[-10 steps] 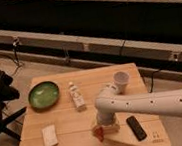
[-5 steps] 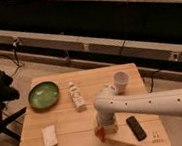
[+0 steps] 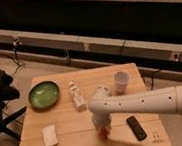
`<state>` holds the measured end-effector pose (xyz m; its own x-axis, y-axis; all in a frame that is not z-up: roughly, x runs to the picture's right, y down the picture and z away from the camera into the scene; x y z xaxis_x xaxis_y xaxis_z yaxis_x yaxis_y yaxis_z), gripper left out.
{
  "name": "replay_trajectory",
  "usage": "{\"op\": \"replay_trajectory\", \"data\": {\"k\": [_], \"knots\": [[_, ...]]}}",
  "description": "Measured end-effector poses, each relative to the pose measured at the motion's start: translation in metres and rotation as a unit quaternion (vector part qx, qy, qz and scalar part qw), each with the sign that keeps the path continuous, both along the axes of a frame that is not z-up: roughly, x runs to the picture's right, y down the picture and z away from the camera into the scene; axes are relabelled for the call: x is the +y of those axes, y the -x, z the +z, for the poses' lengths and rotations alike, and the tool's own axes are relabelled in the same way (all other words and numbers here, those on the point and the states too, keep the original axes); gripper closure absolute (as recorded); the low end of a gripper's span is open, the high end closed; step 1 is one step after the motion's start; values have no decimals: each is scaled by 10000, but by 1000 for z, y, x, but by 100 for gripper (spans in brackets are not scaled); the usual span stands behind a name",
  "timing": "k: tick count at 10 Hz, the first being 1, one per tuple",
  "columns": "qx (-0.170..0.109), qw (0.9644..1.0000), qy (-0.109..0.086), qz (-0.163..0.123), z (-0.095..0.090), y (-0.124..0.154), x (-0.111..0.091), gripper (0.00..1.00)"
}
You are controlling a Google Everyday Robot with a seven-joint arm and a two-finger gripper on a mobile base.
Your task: Drag the pepper across the table
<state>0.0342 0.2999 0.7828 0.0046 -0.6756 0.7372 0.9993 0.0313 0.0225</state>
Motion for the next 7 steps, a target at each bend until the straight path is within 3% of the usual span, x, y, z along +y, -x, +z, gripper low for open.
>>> {"op": "replay_trajectory", "data": {"k": [7], "knots": [[-11, 10000, -2, -2, -1, 1, -1, 100]]}}
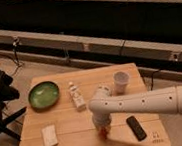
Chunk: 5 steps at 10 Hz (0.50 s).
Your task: Drag the pepper across the table
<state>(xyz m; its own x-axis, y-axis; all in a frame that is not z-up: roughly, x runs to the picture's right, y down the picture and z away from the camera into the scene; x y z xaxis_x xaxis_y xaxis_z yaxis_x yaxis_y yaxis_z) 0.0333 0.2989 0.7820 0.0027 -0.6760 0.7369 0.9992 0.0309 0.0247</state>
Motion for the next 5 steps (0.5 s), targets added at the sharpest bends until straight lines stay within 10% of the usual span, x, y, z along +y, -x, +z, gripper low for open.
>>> {"op": "replay_trajectory", "data": {"k": [5], "knots": [[-4, 10000, 12, 55, 1, -29, -6, 100]]}}
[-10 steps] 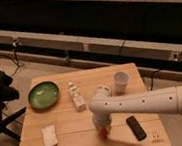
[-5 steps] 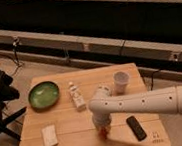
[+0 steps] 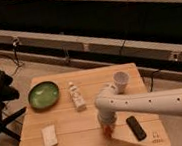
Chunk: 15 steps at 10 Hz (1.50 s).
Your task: Drag the pepper across the table
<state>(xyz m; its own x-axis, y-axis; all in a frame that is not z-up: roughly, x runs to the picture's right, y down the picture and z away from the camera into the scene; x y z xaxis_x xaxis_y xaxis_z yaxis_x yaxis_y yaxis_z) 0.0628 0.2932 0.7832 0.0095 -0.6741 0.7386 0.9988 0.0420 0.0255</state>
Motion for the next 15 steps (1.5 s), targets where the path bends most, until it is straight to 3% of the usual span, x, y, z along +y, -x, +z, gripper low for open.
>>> {"op": "replay_trajectory", "data": {"k": [15], "knots": [[-23, 9999, 8, 103, 0, -49, -12, 100]]}}
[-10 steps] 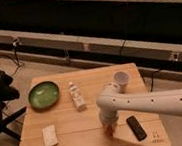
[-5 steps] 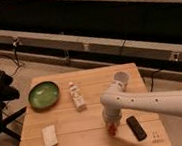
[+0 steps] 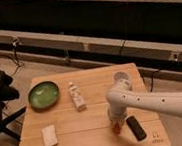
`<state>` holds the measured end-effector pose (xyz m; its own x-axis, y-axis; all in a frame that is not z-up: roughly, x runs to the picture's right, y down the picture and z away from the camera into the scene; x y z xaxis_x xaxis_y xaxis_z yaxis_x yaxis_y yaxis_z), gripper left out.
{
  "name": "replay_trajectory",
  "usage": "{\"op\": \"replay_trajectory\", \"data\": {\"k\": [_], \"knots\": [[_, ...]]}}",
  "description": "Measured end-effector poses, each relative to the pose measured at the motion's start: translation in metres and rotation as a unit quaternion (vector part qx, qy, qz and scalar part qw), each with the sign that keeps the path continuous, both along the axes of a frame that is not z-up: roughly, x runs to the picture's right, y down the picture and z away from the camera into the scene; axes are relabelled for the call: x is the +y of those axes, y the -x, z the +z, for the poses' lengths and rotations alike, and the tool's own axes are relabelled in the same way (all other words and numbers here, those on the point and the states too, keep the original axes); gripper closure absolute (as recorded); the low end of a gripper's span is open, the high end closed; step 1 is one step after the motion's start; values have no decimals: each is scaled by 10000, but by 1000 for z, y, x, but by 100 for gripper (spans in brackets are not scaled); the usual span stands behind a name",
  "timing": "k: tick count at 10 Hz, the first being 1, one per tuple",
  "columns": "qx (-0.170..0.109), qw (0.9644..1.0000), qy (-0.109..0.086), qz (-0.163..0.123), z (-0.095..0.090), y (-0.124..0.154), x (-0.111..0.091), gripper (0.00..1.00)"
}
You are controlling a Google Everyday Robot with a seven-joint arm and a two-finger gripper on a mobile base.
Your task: Drag the pepper across the table
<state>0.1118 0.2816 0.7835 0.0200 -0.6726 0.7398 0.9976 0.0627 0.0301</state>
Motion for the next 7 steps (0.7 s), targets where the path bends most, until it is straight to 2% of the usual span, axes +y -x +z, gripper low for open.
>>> {"op": "replay_trajectory", "data": {"k": [7], "knots": [[-13, 10000, 9, 41, 2, -21, -5, 100]]}}
